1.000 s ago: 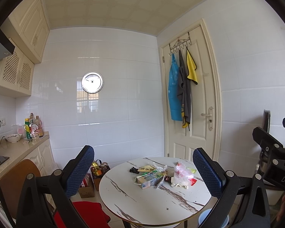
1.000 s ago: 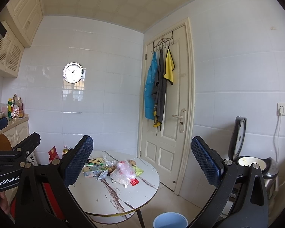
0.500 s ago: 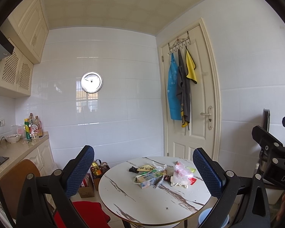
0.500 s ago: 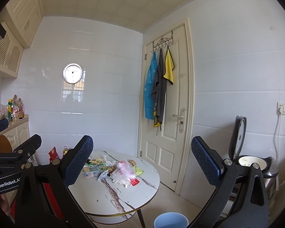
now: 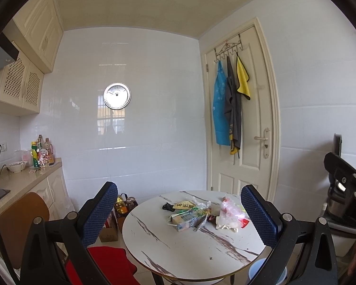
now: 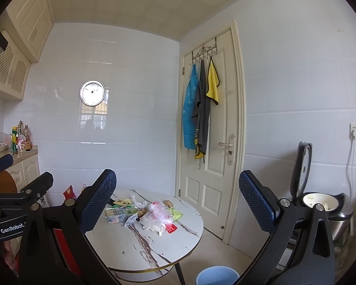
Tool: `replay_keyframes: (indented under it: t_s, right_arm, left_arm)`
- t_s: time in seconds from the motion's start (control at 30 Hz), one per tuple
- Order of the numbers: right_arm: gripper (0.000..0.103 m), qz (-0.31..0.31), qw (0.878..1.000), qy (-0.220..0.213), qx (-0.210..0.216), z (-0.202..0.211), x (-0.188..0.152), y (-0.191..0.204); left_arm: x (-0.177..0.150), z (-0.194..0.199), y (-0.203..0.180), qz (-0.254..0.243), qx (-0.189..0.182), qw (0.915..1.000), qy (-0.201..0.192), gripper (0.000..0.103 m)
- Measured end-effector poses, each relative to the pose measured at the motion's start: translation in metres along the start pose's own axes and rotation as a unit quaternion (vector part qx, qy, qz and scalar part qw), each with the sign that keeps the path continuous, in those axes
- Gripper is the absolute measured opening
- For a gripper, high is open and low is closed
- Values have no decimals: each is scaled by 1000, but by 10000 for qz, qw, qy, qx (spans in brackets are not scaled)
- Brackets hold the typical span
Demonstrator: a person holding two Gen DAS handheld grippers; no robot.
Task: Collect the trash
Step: 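Approach the table and grasp the clear red-printed plastic bag with the right gripper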
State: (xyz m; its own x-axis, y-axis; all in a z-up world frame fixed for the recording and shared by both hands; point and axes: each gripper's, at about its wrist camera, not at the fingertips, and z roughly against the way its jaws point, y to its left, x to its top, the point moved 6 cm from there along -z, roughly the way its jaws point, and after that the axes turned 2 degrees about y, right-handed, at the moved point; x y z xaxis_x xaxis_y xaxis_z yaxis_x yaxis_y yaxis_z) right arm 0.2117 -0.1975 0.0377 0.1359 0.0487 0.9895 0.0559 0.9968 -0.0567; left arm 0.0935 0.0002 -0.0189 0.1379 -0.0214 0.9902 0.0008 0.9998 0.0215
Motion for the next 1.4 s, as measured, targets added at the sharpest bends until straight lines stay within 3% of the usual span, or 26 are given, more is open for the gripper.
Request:
replay_keyframes:
  t_s: [0.17, 0.3, 0.47, 0.6, 0.7, 0.87, 1.03, 1.33, 1.37, 1.4]
  right_arm:
    - [103, 21, 9999, -26, 154, -21, -12, 0]
    - [103, 67, 9998, 39, 186, -49, -27, -3]
    - [103, 143, 9978, 639, 75, -100, -59, -14]
    - [103, 164, 9920, 1249, 81, -147, -95, -25]
    - [103, 184, 9853, 1691, 147, -184, -121, -31]
    - [103, 88, 9754, 2168, 399, -234, -152, -33]
    - [103, 29, 9644, 2493, 882, -291, -168, -20]
    - [103, 172, 9256, 3380, 1693, -403, -215, 34]
    - [101, 109, 9214, 3437, 1809, -408, -220, 37]
    - [88, 24, 9165, 3493, 1950, -412, -223, 38]
  left_arm:
    - [-13, -33, 0, 69, 48, 9998, 184, 102]
    - [-29, -82, 3, 44, 172, 9984, 534, 102]
    - [-49, -145, 13, 123, 379, 9925, 1158, 102]
    - [-76, -202, 17, 249, 331, 9807, 1913, 102]
    - [-79, -243, 7, 263, 257, 9715, 2342, 102]
    - [-78, -305, -18, 90, -88, 9618, 2734, 102]
    - [-75, -363, -38, -209, -276, 9586, 2827, 102]
    - [-84, -448, -31, -448, -129, 9538, 2969, 102]
    - [-86, -455, -27, -426, -130, 9527, 3006, 102]
    - [-87, -454, -32, -430, -128, 9524, 3015, 102]
